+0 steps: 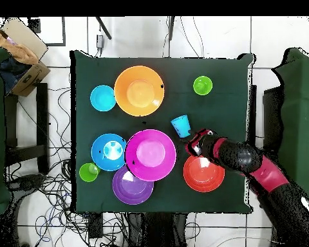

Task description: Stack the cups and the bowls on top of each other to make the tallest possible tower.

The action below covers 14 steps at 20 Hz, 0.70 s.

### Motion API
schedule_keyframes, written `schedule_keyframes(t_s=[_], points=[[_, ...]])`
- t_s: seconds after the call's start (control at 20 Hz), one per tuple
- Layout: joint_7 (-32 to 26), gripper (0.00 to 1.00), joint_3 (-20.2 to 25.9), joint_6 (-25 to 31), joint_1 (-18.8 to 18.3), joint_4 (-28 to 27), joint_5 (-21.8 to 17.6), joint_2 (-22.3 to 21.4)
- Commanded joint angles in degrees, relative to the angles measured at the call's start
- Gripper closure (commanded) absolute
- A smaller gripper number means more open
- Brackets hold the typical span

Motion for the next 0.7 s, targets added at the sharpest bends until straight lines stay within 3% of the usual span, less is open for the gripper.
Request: schedule_keyframes(t_s=[0.05, 0.2, 0.3, 0.55, 0.7], points=[[10.31, 0.0, 3.39, -2.65, 4.16, -0.35, 2.0, -1.52], [4.42, 0.0, 5.05, -7.24, 2.66, -1.11, -2.69, 3.09], [3.0, 0.0, 5.58, -6.14, 2.25, -2.01, -2.63, 4.01], [1.03, 0.0, 4.12, -3.32, 4.19, -3.87, -5.79, -3.59], [-5.11, 0.0, 1.94, -2.58, 5.87, -7.44, -13.31, -7.26]])
